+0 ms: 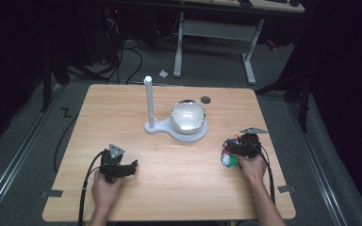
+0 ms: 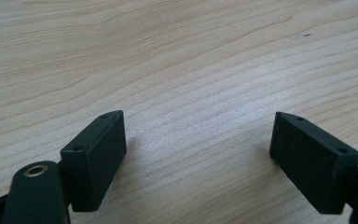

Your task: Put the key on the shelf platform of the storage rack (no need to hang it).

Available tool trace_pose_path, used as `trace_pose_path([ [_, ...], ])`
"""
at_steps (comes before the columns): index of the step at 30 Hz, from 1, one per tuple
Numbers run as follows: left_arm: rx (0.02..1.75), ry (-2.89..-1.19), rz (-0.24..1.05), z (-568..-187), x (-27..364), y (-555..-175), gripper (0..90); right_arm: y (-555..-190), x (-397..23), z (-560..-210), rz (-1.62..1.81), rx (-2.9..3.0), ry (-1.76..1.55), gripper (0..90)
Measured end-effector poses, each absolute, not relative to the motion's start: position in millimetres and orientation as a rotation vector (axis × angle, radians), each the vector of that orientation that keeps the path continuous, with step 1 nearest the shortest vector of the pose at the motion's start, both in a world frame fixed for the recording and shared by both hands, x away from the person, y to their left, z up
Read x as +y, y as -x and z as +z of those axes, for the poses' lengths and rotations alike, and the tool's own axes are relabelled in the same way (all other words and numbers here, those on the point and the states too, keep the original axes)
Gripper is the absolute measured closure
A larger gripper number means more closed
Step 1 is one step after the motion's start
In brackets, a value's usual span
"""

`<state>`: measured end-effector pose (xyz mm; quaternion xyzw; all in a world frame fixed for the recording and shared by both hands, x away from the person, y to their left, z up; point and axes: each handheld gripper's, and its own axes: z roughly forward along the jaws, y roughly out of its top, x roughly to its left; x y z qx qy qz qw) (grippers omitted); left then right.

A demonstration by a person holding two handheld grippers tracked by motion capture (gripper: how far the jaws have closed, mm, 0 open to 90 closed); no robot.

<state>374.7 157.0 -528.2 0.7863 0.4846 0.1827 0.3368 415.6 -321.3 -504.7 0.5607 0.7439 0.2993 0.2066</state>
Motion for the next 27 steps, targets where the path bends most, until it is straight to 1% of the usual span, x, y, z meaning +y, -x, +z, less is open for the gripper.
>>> trace_pose_path([
  [6, 1.263, -2.050, 0.477, -528.2, 157.0, -374.6, 18.9, -417.8, -319.8, -510.9, 0.801, 2.100, -1.557, 46.2],
  [7, 1.263, -2.050, 0.476, -528.2, 157.0, -374.6, 18.9, -417.7, -319.5, -511.1, 0.797, 2.097, -1.549, 47.8],
  [8, 1.264, -2.050, 0.477, -528.2, 157.0, -374.6, 18.9, -417.7, -319.0, -510.6, 0.795, 2.099, -1.547, 52.3],
  [10, 1.263, -2.050, 0.476, -528.2, 157.0, -374.6, 18.9, -417.3, -317.9, -510.7, 0.782, 2.100, -1.537, 53.9],
  [11, 1.264, -2.050, 0.476, -528.2, 157.0, -374.6, 18.9, -416.2, -315.6, -510.9, 0.755, 2.105, -1.507, 58.1],
  [13, 1.263, -2.050, 0.476, -528.2, 157.0, -374.6, 18.9, -415.9, -315.1, -510.8, 0.751, 2.108, -1.503, 59.5],
  [14, 1.264, -2.050, 0.477, -528.2, 157.0, -374.6, 18.9, -415.6, -314.8, -511.0, 0.750, 2.112, -1.488, 62.8],
  [16, 1.263, -2.050, 0.476, -528.2, 157.0, -374.6, 18.9, -414.8, -314.5, -511.1, 0.743, 2.113, -1.475, 66.6],
  [27, 1.263, -2.050, 0.476, -528.2, 157.0, -374.7, 18.9, -414.7, -317.0, -511.0, 0.778, 2.124, -1.475, 70.7],
])
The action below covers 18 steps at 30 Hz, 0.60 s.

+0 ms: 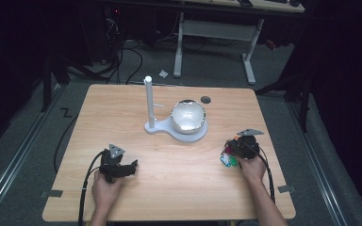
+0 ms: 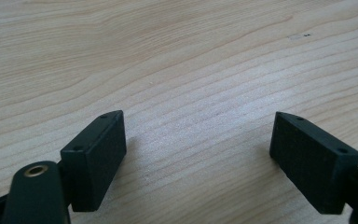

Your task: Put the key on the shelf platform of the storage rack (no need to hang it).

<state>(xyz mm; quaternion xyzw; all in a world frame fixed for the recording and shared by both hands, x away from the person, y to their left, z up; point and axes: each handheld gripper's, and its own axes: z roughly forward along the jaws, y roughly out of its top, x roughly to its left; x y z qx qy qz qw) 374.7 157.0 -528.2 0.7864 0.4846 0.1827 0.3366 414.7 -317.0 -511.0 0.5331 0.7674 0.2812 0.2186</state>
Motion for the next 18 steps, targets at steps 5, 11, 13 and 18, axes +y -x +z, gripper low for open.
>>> trace_pose_path([
  [5, 1.264, -2.050, 0.476, -528, 157, -375, 18.9, -414, -319, -511, 0.794, 2.122, -1.478, 72.5],
  [11, 1.263, -2.050, 0.476, -528, 157, -375, 18.9, -411, -323, -509, 0.833, 2.102, -1.478, 73.4],
  [13, 1.263, -2.050, 0.476, -528, 157, -375, 18.9, -409, -326, -506, 0.849, 2.090, -1.482, 73.5],
  [18, 1.264, -2.050, 0.476, -528, 157, -375, 18.9, -403, -333, -496, 0.910, 2.056, -1.481, 73.8],
])
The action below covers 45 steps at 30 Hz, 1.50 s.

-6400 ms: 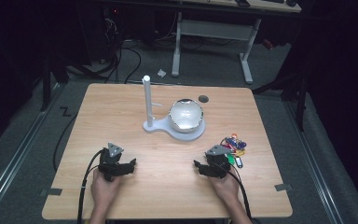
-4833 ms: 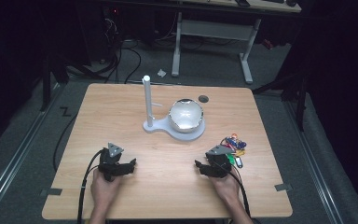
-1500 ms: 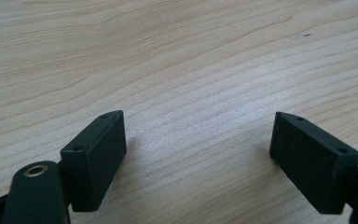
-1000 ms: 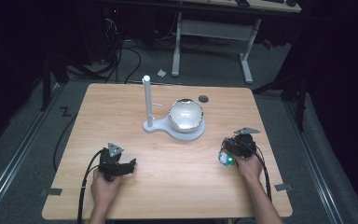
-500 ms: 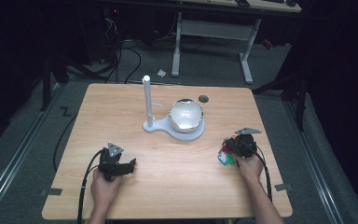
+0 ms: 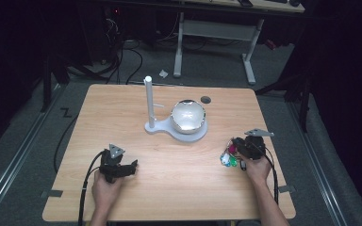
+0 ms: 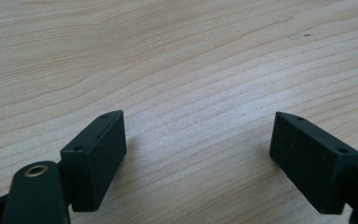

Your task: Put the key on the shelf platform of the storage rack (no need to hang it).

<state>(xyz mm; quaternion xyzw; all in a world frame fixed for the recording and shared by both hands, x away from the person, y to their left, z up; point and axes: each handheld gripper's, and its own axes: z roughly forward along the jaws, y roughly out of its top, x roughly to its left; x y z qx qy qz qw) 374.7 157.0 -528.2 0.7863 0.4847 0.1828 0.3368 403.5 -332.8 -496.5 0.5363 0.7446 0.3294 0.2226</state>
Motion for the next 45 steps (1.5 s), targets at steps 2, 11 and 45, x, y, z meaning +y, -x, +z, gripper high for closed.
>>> trace_pose_path([
  [2, 1.263, -2.050, 0.476, -528, 157, -375, 18.9, -402, -334, -494, 0.924, 2.049, -1.485, 73.8],
  [11, 1.264, -2.050, 0.476, -528, 157, -375, 18.9, -390, -342, -474, 1.027, 1.997, -1.463, 73.8],
  [45, 1.264, -2.050, 0.476, -528, 157, -375, 18.9, -377, -341, -404, 1.192, 1.946, -1.288, 73.9],
])
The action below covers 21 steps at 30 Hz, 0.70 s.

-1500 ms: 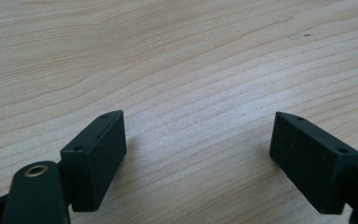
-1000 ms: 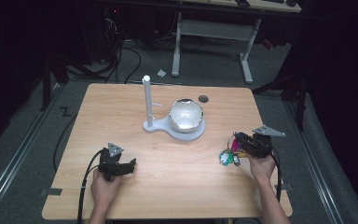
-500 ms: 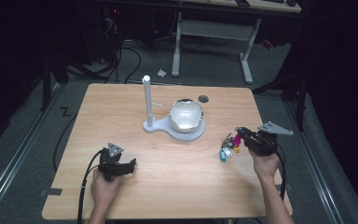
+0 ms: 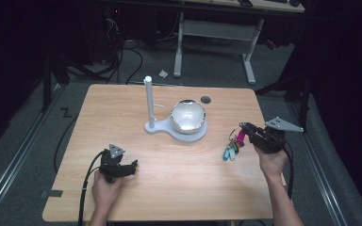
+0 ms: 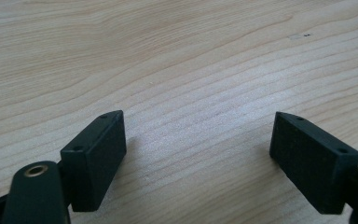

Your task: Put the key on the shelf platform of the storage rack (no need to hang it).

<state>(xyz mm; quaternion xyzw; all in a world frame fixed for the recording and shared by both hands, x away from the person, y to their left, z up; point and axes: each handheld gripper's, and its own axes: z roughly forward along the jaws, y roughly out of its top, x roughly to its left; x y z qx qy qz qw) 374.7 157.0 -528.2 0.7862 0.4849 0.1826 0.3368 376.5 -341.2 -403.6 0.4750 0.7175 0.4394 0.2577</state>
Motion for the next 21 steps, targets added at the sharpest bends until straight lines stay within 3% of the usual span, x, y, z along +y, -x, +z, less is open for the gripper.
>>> trace_pose_path([
  [21, 1.264, -2.049, 0.475, -528, 157, -375, 18.9, -387, -317, -355, 1.248, 1.997, -1.150, 73.9],
])
